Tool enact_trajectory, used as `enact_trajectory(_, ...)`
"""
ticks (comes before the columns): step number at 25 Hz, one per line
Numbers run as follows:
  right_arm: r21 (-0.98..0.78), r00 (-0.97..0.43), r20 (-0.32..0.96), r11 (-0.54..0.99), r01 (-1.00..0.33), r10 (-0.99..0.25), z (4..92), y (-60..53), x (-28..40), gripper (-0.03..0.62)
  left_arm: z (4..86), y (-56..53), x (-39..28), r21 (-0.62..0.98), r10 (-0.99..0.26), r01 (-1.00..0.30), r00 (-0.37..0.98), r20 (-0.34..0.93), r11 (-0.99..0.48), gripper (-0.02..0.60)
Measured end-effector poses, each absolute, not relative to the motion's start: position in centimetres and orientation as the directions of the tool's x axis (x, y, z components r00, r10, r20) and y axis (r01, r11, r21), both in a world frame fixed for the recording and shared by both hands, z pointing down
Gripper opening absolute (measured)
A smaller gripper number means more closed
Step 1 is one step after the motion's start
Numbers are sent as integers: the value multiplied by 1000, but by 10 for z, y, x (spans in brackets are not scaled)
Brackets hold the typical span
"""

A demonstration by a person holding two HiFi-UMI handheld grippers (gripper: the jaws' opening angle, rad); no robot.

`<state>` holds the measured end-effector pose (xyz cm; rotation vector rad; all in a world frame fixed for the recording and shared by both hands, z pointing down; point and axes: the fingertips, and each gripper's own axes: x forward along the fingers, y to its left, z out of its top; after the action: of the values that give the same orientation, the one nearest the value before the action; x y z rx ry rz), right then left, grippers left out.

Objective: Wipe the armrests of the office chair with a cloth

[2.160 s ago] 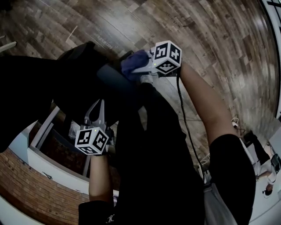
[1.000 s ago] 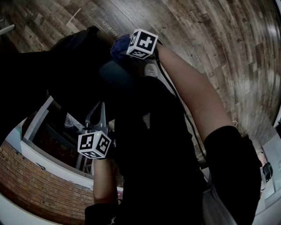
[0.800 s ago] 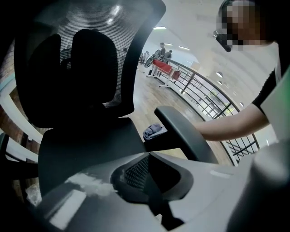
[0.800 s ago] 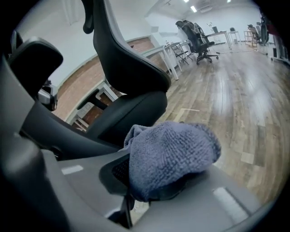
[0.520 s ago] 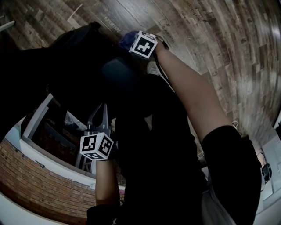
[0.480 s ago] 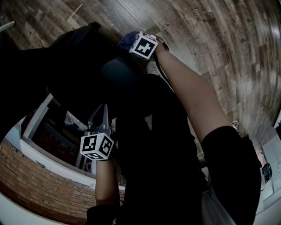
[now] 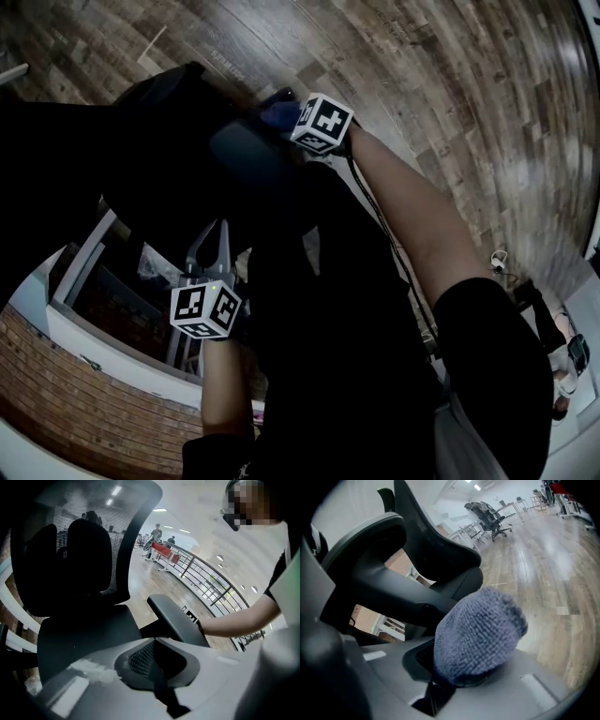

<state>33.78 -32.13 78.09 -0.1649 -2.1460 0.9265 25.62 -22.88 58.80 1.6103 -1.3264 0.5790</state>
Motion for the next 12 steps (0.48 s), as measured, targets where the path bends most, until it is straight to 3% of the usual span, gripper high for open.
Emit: enact_trajectory(12, -647, -747, 515, 762, -17, 421, 680, -304, 355, 58, 542, -236, 268, 371, -558, -929, 313, 769, -10, 6)
